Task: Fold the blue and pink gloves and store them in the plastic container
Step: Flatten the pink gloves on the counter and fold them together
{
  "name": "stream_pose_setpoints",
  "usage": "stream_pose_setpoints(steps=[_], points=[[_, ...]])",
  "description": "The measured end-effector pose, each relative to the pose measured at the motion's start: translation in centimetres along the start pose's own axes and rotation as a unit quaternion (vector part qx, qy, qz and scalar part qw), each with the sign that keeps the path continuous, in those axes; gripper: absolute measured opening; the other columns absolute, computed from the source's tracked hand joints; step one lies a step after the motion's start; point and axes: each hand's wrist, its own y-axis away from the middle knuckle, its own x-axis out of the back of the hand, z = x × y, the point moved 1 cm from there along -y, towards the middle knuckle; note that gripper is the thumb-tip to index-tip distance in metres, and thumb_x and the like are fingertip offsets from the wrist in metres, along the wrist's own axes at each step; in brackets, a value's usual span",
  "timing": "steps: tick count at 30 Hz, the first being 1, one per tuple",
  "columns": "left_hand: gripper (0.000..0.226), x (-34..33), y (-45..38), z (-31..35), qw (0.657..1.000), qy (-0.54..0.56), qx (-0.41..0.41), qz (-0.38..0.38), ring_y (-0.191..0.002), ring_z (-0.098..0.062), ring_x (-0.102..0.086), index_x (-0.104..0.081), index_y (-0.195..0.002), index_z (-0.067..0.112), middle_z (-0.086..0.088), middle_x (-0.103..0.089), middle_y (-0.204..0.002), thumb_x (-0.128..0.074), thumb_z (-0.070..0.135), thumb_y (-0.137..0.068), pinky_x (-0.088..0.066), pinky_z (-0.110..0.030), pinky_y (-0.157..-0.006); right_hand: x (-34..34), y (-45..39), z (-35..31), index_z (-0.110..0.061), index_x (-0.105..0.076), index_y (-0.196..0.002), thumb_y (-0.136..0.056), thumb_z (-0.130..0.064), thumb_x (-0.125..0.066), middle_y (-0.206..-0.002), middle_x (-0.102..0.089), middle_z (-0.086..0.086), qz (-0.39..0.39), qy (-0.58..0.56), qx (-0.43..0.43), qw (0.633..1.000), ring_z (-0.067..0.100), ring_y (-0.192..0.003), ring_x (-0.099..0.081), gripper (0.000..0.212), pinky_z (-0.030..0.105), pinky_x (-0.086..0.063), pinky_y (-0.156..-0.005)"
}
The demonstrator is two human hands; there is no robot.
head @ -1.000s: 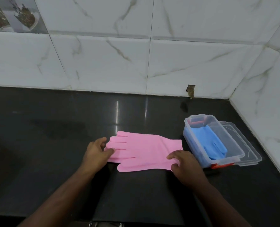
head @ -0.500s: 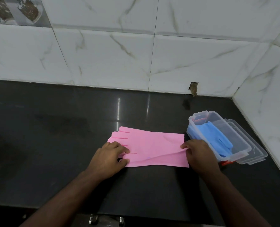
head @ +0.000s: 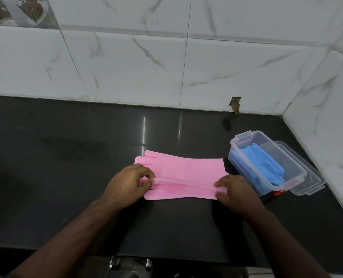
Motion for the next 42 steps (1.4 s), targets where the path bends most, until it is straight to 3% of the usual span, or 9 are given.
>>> stream_pose_setpoints(steps=[3, 9, 14, 20, 25, 28, 33, 39, 42], points=[[0.006, -0.2, 0.1, 0.0, 0.999, 0.033, 0.021, -0.01, -0.093, -0.003, -0.061, -0.067, -0.088, 0.036, 0.021, -0.065, -0.098, -0.061, 0.035, -0.089, -0.053, -0.035, -0.081, -0.4, 0.1, 0.2, -0.032, -0.069, -0.108, -0.09, -0.034, -0.065, -0.122, -0.065, -0.012, 0.03, -0.012, -0.001, 0.999, 0.007, -0.111, -0.055, 0.019, 0.031, -0.045, -0.104], [0.013, 0.6, 0.5, 0.1, 0.994, 0.102, 0.018, 0.024, -0.097, -0.001, -0.06, -0.066, -0.081, 0.034, 0.021, -0.067, -0.094, -0.065, 0.022, -0.086, -0.049, -0.026, -0.081, 0.4, 1.6, -0.4, -0.021, -0.071, -0.108, -0.09, -0.023, -0.067, -0.114, -0.07, -0.003, 0.257, -0.049, 0.046, 0.964, 0.013, -0.107, -0.061, 0.019, 0.036, -0.045, -0.103], [0.01, 0.7, 1.7, -0.6, 0.996, 0.078, 0.004, -0.031, -0.095, 0.0, -0.058, -0.067, -0.078, 0.038, 0.023, -0.067, -0.092, -0.066, 0.032, -0.085, -0.048, -0.023, -0.077, -0.1, 2.5, -0.1, -0.033, -0.071, -0.099, -0.088, -0.02, -0.066, -0.12, -0.065, -0.015, 0.057, -0.043, 0.032, 0.997, 0.003, -0.114, -0.052, 0.017, 0.029, -0.044, -0.104], [0.011, 0.3, 0.7, -2.2, 0.983, 0.067, 0.143, 0.09, -0.086, -0.002, -0.055, -0.064, -0.1, 0.032, 0.007, -0.057, -0.106, -0.067, 0.028, -0.09, -0.045, -0.025, -0.074, 0.3, 0.8, 0.2, -0.03, -0.068, -0.111, -0.089, -0.024, -0.067, -0.125, -0.064, -0.009, 0.083, -0.106, -0.055, 0.989, 0.008, -0.104, -0.061, 0.022, 0.035, -0.051, -0.1], [0.025, -0.3, 0.4, -3.6, 0.949, 0.155, 0.274, 0.032, -0.083, -0.019, -0.07, -0.055, -0.109, 0.026, 0.001, -0.068, -0.101, -0.069, 0.036, -0.09, -0.06, -0.04, -0.078, -0.5, -0.9, 0.7, -0.028, -0.053, -0.138, -0.089, -0.035, -0.067, -0.144, -0.053, -0.004, 0.052, -0.079, -0.097, 0.991, 0.015, -0.128, -0.053, 0.051, 0.038, -0.043, -0.109], [0.02, -0.6, 0.3, -3.3, 0.91, 0.275, 0.306, 0.046, -0.074, -0.022, -0.075, -0.058, -0.105, 0.021, -0.006, -0.072, -0.091, -0.072, 0.021, -0.091, -0.063, -0.034, -0.067, -1.0, -1.2, 0.4, -0.028, -0.046, -0.143, -0.089, -0.038, -0.067, -0.15, -0.046, -0.002, 0.031, -0.055, -0.088, 0.994, 0.018, -0.137, -0.044, 0.059, 0.038, -0.035, -0.113], [0.015, -0.1, -1.1, -3.6, 0.888, 0.342, 0.292, 0.095, -0.077, -0.021, -0.076, -0.062, -0.104, 0.014, -0.013, -0.073, -0.097, -0.066, 0.005, -0.092, -0.063, -0.035, -0.073, -1.5, -1.1, -0.4, -0.029, -0.047, -0.142, -0.089, -0.039, -0.065, -0.15, -0.046, -0.003, 0.036, -0.041, -0.076, 0.996, 0.02, -0.139, -0.04, 0.057, 0.04, -0.034, -0.114], [0.019, 1.0, -1.4, -3.0, 0.964, 0.123, 0.212, 0.103, -0.085, -0.01, -0.063, -0.064, -0.098, 0.025, 0.008, -0.063, -0.093, -0.063, 0.009, -0.087, -0.052, -0.029, -0.074, -1.3, -0.5, -2.0, -0.03, -0.056, -0.134, -0.093, -0.037, -0.061, -0.143, -0.054, -0.006, 0.091, -0.011, -0.029, 0.995, 0.016, -0.132, -0.047, 0.042, 0.037, -0.037, -0.111], [0.023, 0.5, -0.6, -1.6, 0.992, 0.072, 0.1, 0.018, -0.086, -0.003, -0.058, -0.067, -0.103, 0.031, 0.014, -0.061, -0.096, -0.068, 0.016, -0.087, -0.043, -0.021, -0.073, -1.3, -0.5, -3.1, -0.029, -0.067, -0.12, -0.092, -0.03, -0.064, -0.126, -0.065, -0.009, 0.033, -0.074, 0.022, 0.996, 0.005, -0.109, -0.057, 0.028, 0.026, -0.045, -0.098]])
